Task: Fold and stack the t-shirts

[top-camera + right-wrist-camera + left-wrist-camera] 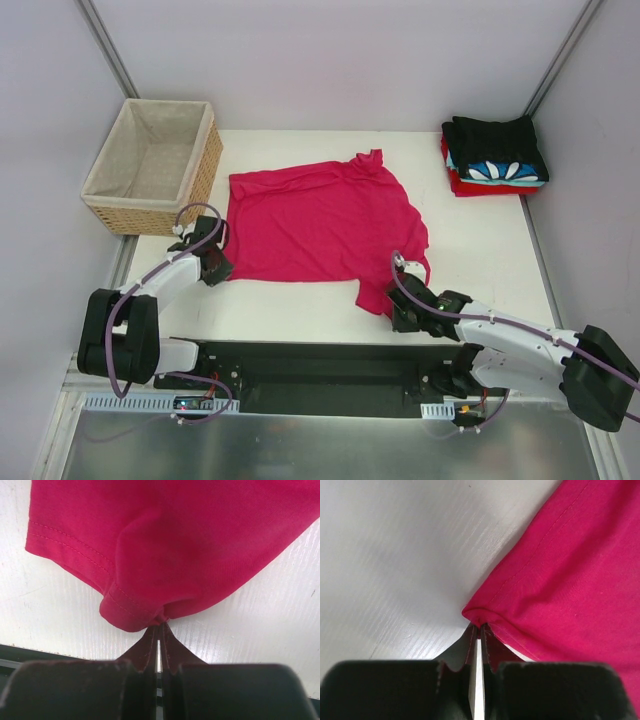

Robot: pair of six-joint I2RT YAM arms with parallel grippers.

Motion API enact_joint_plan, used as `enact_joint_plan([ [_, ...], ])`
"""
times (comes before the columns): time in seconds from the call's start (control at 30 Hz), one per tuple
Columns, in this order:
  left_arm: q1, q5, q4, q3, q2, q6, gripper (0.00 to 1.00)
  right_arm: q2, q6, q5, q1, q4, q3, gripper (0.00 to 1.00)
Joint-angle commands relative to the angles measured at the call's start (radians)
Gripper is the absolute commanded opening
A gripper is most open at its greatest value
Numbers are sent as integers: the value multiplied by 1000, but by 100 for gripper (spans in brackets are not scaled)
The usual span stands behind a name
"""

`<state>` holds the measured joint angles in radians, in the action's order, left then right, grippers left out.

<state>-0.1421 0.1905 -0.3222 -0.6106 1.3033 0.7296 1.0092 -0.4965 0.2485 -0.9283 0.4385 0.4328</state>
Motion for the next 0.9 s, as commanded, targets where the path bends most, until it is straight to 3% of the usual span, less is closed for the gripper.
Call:
enact_joint_plan([
  [0.0,7,0,18,-14,24,10,0,-4,4,-11,-6,-3,-8,1],
  [0.23,7,-26,44,-5,2,-9,0,-35,3,6,-6,28,-2,1],
  [0.5,6,-121,14,-54,-269,-58,0,-217,125,219,-4,224,185,1],
  [0.63,6,-239,-26,-184,-400,-126,0,-300,254,368,-4,295,415,1],
  [0.77,6,-373,-35,-359,-484,-199,0,-376,555,474,-6,240,645,1],
  [0.87,6,-470,-34,-536,-496,-272,0,-380,749,405,-4,136,838,1],
])
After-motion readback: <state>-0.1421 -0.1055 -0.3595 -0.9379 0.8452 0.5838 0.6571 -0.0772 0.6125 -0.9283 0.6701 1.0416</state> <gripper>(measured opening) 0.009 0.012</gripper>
